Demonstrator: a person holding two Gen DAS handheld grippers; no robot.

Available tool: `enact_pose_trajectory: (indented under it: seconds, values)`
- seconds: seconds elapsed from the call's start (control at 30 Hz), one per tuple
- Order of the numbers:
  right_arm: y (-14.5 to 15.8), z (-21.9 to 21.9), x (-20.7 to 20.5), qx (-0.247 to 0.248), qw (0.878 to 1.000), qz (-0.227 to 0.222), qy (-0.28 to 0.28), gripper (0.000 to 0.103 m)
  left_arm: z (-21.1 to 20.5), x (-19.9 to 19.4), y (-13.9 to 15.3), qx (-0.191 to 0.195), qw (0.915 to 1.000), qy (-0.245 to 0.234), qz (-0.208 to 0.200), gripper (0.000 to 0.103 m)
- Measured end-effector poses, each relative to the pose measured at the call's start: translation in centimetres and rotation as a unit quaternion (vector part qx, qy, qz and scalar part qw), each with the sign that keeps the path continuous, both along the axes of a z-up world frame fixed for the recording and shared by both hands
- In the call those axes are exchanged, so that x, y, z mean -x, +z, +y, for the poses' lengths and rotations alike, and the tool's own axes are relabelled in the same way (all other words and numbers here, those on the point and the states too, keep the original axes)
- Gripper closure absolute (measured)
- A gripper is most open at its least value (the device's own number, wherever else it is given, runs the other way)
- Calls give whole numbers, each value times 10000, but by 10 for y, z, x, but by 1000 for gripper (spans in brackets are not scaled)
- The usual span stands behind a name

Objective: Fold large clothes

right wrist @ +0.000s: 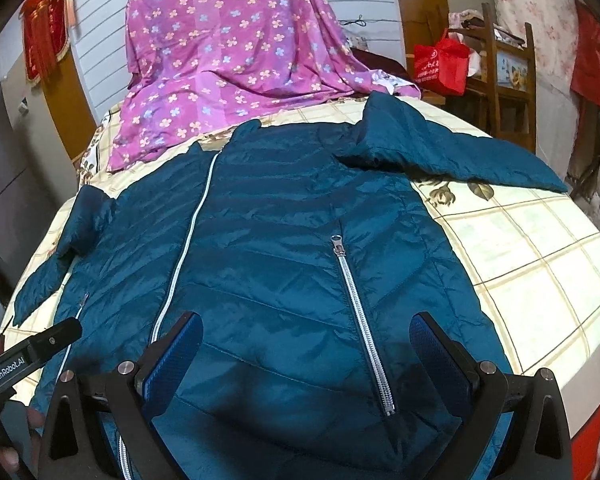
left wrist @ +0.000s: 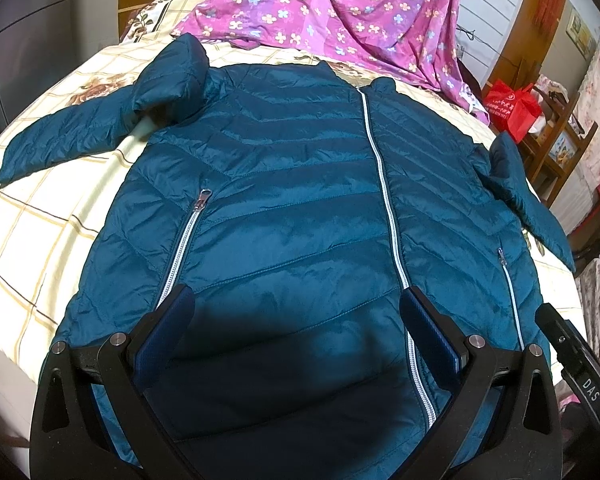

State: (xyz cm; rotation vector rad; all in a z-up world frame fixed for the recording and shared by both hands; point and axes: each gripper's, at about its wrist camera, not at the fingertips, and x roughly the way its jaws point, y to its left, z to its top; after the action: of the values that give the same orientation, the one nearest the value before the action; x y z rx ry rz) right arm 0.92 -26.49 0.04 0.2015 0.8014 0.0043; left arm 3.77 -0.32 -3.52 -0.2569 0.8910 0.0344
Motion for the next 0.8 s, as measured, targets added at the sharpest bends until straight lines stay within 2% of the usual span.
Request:
enact_pose_trajectory:
  seconds: [0.8]
  values:
    - [0, -3, 0, -56, 10000, 12, -44, 0, -1, 0, 0, -28, 10000, -17, 12, 0]
